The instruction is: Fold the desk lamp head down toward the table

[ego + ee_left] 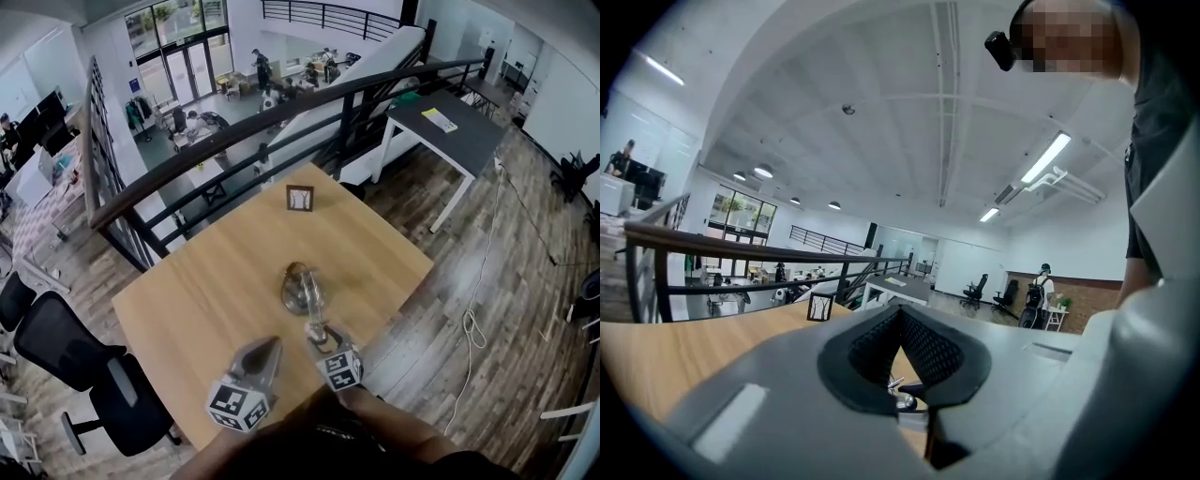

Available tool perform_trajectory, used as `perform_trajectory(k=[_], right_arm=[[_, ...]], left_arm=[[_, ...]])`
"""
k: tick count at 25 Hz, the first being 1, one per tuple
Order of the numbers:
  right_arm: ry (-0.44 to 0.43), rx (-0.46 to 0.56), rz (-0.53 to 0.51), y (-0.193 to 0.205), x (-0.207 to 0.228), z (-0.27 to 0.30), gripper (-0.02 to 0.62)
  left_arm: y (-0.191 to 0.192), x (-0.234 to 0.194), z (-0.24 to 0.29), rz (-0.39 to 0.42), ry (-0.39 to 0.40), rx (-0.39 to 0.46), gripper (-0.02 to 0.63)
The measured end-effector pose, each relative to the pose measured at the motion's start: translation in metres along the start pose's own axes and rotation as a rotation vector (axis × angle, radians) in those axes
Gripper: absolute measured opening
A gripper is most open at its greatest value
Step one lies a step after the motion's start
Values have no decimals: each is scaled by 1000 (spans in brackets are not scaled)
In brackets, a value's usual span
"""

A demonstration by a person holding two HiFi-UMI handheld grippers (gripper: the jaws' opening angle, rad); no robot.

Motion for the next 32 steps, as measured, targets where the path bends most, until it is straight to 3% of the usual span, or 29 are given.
perform_trajectory(k=[11,23,28,32], right_arm=[[28,-57,-92,15,2,39,244],[31,-84,-109,18,7,46,249],[34,10,-64,-9,-1,12,234],[22,120,2,-48,-11,-31,179]], left_arm=[[2,-7,-1,4,-28,-20,2],[1,-5,0,7,-26,-17,2],[-5,0,-8,17,4,8,2],[-9,11,-16,30,47,41,2]])
Point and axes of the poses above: the fingertips, and each gripper's own axes: z forward along the fingers, x to its right, y out of its underside, the point moved 8 cm from there along -z, backward along the fingers, and after that the axes turned 3 degrees about z, right-handed, at the moved point
